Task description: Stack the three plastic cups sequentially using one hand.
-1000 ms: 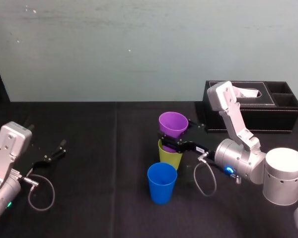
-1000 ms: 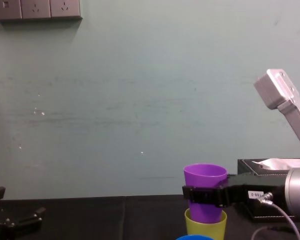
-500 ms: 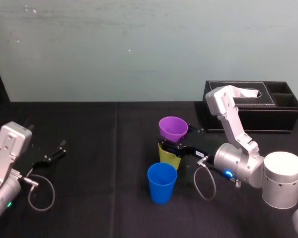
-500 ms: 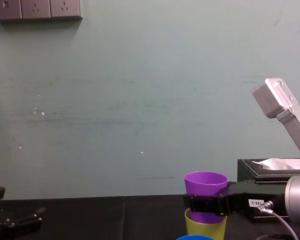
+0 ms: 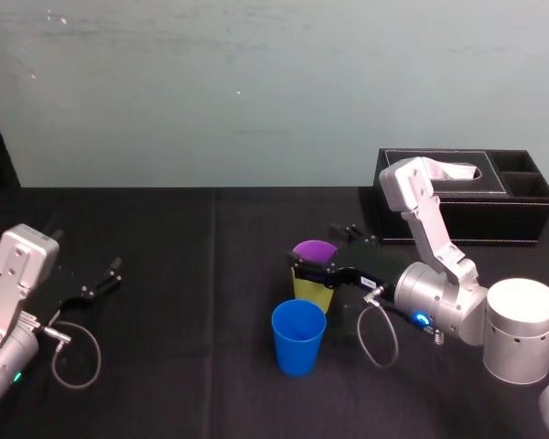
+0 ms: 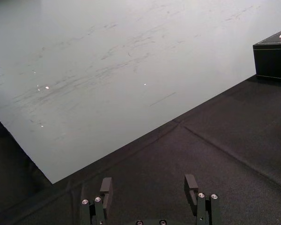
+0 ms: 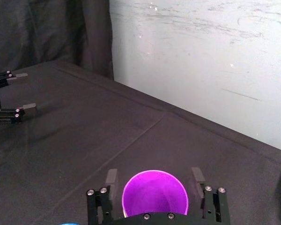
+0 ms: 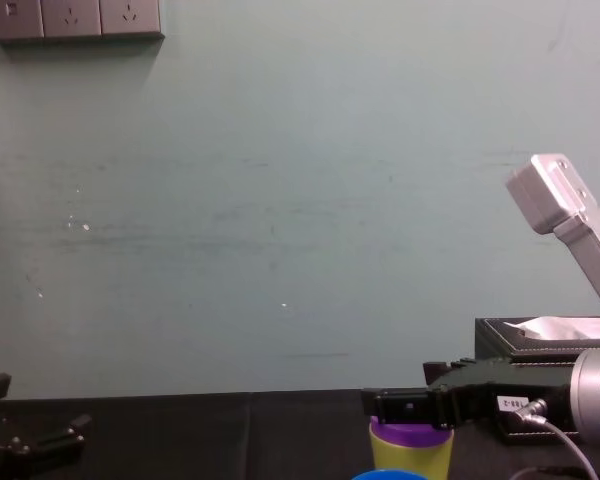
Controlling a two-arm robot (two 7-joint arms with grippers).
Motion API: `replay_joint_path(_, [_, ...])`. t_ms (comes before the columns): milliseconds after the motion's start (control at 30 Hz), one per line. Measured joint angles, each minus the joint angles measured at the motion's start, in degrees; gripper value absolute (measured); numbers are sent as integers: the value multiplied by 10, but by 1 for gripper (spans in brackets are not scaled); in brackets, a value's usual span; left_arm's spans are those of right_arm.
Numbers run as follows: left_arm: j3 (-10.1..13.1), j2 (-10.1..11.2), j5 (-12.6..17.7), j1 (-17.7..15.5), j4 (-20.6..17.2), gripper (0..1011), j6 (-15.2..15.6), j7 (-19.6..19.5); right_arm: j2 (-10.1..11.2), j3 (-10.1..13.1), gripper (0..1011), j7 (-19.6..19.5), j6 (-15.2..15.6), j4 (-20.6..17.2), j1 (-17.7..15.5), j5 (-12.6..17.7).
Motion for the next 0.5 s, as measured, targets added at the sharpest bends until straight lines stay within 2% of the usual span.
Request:
replay_joint_path(100, [0, 0, 0, 0, 0, 1000, 0, 0, 0, 0, 1003, 0, 0, 0, 0, 0])
replay_joint_path(333, [0, 0, 0, 0, 0, 1000, 0, 0, 0, 0, 1004, -1, 0, -1, 0, 1])
replay_joint_path(500, [0, 0, 0, 0, 0, 1000, 0, 0, 2, 9, 1004, -6, -15, -18, -9, -1])
